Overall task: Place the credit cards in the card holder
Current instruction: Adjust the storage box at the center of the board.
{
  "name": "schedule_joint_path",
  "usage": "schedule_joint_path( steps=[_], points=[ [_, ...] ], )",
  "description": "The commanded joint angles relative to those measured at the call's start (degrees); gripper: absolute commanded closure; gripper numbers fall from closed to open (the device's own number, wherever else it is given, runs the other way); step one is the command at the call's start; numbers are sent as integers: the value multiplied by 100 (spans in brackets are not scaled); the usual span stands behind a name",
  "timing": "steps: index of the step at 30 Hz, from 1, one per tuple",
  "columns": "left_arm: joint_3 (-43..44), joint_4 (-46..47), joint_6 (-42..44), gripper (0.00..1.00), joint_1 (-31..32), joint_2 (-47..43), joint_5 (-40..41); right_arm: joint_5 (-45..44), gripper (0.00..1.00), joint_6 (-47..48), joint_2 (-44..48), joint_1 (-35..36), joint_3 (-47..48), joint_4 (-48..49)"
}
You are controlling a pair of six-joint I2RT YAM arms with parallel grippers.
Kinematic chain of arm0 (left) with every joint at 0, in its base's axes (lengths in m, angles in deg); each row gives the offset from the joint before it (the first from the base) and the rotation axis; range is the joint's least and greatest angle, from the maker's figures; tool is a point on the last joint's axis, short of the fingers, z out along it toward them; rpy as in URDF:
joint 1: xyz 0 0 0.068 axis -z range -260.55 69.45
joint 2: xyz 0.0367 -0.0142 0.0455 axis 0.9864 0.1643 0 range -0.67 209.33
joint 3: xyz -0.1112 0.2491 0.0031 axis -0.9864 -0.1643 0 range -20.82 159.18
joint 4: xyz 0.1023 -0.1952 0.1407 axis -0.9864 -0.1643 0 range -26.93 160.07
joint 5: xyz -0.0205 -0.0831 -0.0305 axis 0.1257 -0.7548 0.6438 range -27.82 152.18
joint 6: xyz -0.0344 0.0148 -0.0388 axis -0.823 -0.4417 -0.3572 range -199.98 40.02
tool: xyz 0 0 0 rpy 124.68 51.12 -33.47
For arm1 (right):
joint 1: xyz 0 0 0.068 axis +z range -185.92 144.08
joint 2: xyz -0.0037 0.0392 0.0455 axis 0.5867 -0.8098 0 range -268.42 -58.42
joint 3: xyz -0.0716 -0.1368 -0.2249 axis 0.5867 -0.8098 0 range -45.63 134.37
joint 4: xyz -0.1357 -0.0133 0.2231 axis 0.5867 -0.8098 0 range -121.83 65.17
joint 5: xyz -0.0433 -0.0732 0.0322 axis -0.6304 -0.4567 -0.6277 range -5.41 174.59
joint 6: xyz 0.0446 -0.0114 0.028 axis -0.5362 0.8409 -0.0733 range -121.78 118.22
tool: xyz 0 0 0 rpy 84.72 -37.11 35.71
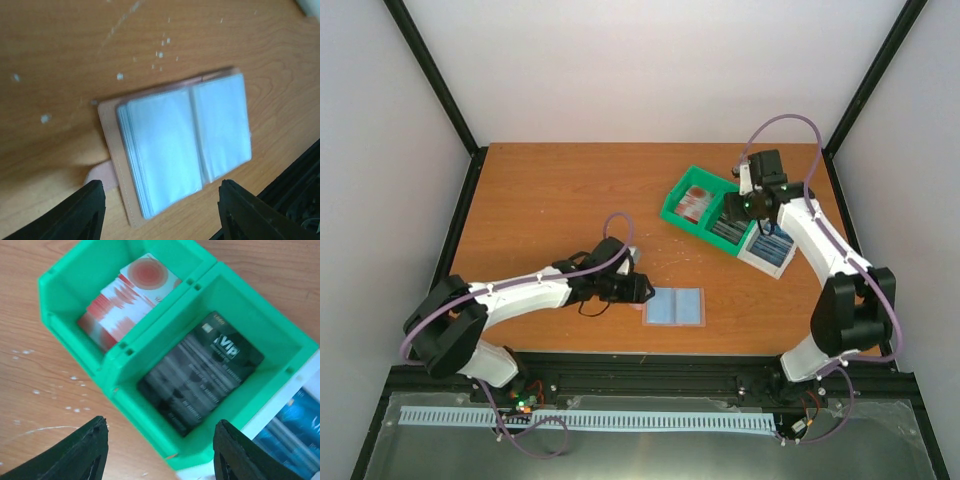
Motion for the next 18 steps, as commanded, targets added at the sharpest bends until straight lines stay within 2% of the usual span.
schedule_joint_path(
  steps=[1,6,11,18],
  points=[
    [453,-271,426,34,-392,-102,-279,418,43,1627,-659,-404,522,-273],
    [820,-164,536,31,-904,210,-958,414,48,2830,-1638,-589,1069,-326],
    [1327,105,548,30,-1298,866,-1651,450,57,3264,-2577,-800,2066,-675],
    [2431,105,494,29,-1620,1993,-1619,378,64,3808,-3563,-818,2972,-1116]
  ],
)
